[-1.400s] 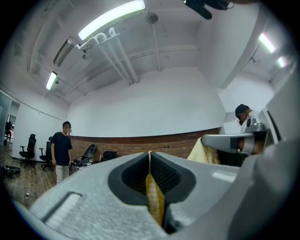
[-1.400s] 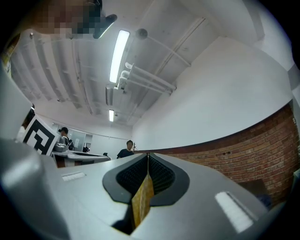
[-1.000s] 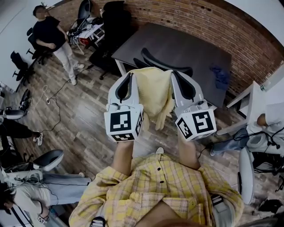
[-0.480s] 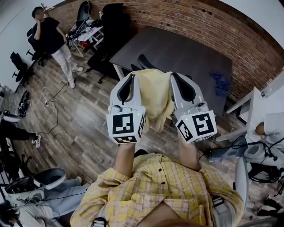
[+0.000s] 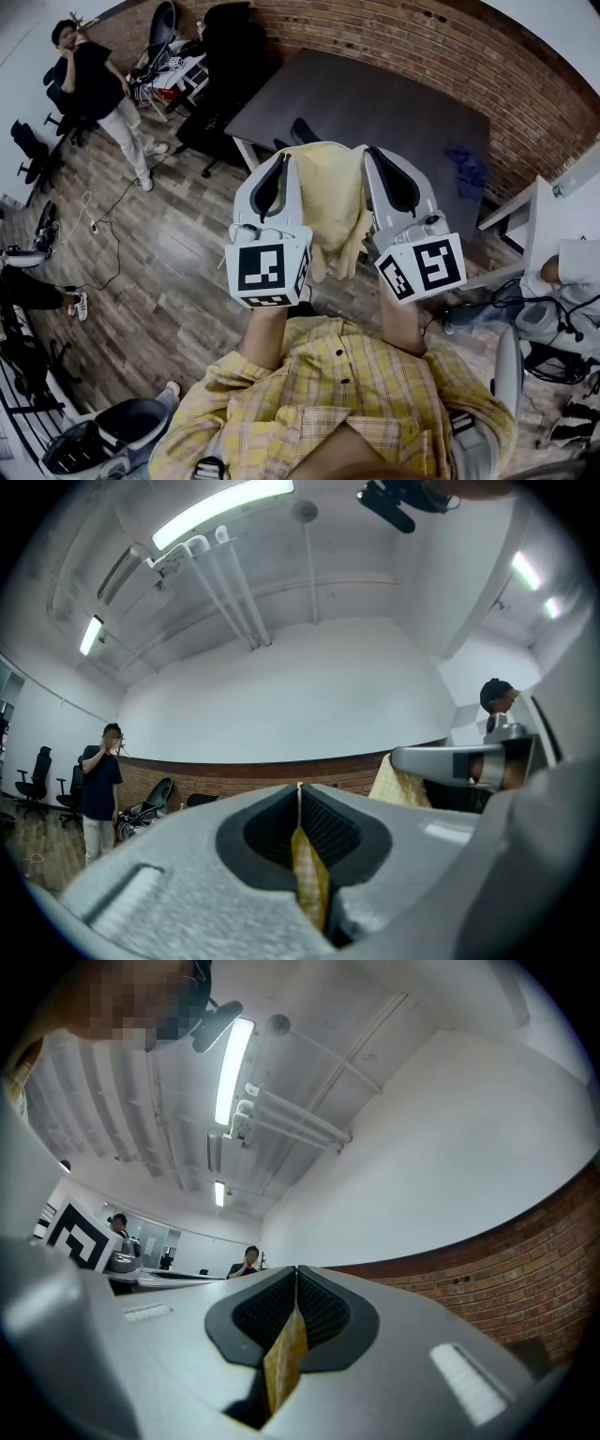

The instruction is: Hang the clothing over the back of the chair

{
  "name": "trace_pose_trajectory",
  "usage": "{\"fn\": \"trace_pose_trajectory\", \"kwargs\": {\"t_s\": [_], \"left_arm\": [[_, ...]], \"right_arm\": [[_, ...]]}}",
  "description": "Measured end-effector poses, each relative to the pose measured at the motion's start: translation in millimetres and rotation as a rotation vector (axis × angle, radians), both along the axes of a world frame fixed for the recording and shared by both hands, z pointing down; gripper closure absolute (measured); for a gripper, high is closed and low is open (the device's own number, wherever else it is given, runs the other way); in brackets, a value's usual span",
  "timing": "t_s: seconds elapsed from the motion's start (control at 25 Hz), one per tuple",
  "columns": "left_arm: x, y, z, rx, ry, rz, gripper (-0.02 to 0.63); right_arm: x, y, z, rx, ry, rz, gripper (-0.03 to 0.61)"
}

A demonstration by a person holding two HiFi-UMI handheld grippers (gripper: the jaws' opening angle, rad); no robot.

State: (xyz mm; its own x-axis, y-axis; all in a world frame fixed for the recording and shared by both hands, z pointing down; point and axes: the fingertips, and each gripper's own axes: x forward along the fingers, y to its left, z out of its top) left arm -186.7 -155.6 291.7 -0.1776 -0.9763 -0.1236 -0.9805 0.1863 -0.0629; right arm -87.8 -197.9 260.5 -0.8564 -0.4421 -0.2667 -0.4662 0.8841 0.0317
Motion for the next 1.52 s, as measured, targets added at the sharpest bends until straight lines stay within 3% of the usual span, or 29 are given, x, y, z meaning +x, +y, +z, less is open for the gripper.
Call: {"fn": "trace_pose_trajectory", "kwargs": {"t_s": [0.68,1.52], "left_arm": [[-64,-93,-30,0.025,-0.009,0.177,0.601],[-72,-178,-43,0.015,-0.01,0.357,0.601]], "right_arm": [[-49,-75,-19,0.015,0.017,0.198,0.565],[-38,-140,-33,0.034,0.042,0.425,0.563]]}}
